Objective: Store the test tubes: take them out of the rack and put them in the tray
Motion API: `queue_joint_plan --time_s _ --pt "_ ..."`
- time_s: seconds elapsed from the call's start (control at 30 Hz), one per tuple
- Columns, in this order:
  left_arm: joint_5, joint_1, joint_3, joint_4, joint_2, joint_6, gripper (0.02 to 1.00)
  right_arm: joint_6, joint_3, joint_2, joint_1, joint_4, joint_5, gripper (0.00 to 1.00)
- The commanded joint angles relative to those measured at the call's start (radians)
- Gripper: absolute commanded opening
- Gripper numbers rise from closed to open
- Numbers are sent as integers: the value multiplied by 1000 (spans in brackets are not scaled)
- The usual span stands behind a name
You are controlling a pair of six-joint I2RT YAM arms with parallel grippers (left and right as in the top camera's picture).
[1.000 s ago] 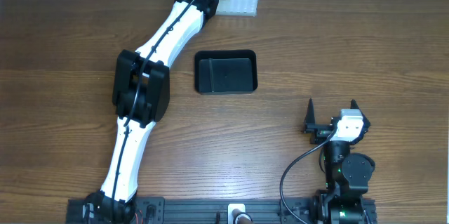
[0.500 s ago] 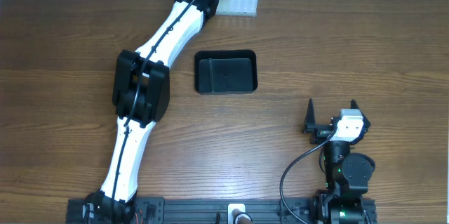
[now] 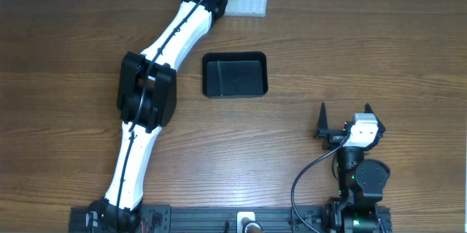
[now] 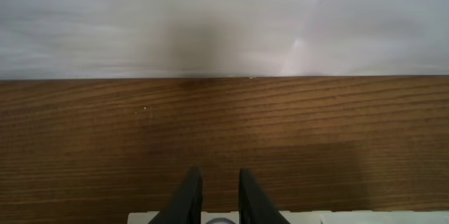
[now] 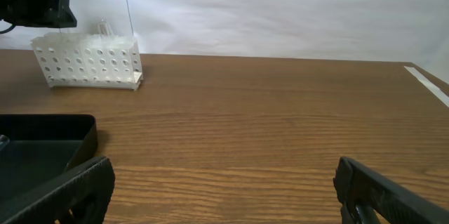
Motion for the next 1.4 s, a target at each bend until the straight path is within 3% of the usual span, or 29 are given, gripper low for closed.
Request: queue_joint_plan --time_s 0.03,0.3,1.17,1.4 --pt "-12 3 23 -19 -2 4 82 -1 -5 -9 -1 -2 -15 991" --pt "-13 1 23 -61 -24 4 38 -1 -5 -9 -1 -2 -15 991" --pt "-65 -13 23 -69 -185 5 40 -1 -5 -9 -1 -2 -15 993" --pt "-60 -35 23 -167 -309 3 60 -1 -5 -9 -1 -2 -15 991"
